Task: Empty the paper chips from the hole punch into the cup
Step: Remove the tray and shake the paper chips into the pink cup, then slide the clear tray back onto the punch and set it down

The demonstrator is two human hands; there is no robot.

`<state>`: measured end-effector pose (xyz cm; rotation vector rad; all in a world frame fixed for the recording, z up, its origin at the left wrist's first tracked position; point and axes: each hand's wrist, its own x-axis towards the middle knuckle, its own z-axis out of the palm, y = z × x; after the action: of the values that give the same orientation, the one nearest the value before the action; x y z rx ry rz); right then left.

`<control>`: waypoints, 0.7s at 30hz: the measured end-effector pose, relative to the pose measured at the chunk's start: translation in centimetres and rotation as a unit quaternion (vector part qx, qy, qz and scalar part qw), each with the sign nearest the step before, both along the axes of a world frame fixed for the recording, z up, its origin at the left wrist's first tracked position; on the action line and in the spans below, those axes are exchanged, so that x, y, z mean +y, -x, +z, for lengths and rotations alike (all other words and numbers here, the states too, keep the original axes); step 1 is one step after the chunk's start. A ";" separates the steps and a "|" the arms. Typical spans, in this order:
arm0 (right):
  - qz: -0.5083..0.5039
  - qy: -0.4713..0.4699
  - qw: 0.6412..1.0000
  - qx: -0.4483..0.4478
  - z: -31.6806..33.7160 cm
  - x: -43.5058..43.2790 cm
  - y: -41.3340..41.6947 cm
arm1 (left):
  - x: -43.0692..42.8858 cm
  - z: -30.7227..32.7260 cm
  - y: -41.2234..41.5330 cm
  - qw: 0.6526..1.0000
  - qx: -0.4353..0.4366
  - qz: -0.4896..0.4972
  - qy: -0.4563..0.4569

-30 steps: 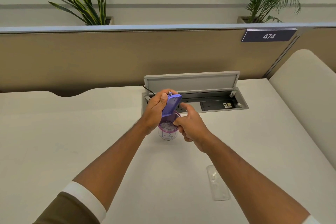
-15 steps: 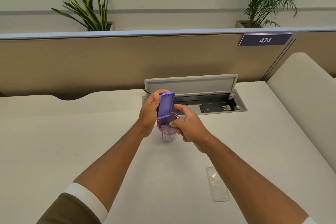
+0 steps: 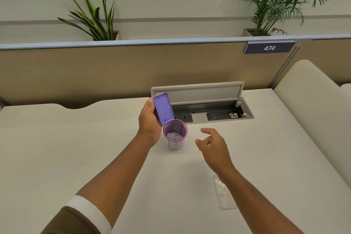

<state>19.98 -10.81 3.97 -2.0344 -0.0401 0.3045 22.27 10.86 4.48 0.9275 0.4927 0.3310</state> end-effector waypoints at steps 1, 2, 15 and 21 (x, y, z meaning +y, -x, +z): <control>-0.008 0.008 1.000 0.000 -0.5 -0.8 0.4 | 0.1 0.2 0.2 1.000 -0.007 0.010 0.023; -0.014 0.016 1.000 0.004 -1.0 -1.7 0.9 | 0.0 0.3 0.4 0.999 -0.014 0.017 0.043; -0.108 0.257 0.959 0.051 -8.5 -10.2 8.6 | -4.9 0.3 8.1 0.989 0.041 -0.013 0.138; -0.113 0.287 0.950 0.046 -8.5 -10.3 10.6 | -7.3 0.1 12.5 0.985 0.076 -0.031 0.154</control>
<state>9.39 -21.14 -4.54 -2.5666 0.3783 0.2871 9.79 3.59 4.61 0.6678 0.6348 0.1226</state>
